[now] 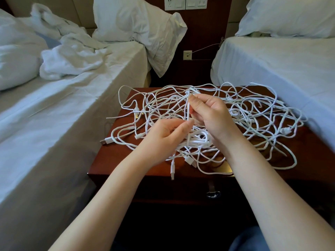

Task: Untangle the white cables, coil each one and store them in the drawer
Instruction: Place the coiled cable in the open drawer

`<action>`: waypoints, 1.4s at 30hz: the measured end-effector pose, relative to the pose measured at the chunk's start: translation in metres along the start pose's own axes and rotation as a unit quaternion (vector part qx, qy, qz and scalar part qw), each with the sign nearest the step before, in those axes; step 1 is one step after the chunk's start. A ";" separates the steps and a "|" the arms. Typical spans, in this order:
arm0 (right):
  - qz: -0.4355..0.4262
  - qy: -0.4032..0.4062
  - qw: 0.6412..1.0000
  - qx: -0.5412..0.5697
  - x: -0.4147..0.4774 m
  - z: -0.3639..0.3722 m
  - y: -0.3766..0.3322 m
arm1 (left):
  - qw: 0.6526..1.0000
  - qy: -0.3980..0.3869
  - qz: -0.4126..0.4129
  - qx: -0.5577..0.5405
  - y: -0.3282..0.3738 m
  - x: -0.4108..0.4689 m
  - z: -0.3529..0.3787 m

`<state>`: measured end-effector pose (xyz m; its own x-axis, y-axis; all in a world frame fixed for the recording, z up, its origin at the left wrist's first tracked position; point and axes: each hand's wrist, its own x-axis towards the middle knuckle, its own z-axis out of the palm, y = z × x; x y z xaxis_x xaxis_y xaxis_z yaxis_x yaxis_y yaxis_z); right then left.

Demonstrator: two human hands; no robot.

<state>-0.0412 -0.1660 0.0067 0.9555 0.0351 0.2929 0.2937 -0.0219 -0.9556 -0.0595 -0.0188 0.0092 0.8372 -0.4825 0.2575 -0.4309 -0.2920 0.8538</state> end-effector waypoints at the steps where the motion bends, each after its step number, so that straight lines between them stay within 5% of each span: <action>1: -0.006 0.001 1.000 -0.002 -0.001 0.000 -0.001 | 1.000 0.004 0.001 0.003 0.000 0.000 0.001; 14: -0.110 0.049 0.980 -0.158 -0.007 0.007 -0.009 | 0.985 0.132 -0.015 0.110 -0.019 0.011 0.007; 25: -0.113 -0.102 0.973 -0.172 -0.024 0.012 -0.019 | 0.941 0.307 0.024 0.138 -0.037 0.020 -0.005; 32: -0.082 -0.211 0.937 -0.264 -0.037 0.024 0.002 | 0.899 0.426 0.012 0.095 -0.042 0.020 -0.017; 42: -0.089 -0.169 0.875 -0.445 -0.030 0.028 0.027 | 0.911 0.375 -0.027 -0.167 -0.023 0.014 -0.014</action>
<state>-0.0630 -0.1395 -0.0285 0.8740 0.4068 0.2658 0.4857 -0.7499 -0.4492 -0.0330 -0.0074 -0.0001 0.9027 0.2621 0.3412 -0.3611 0.0304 0.9320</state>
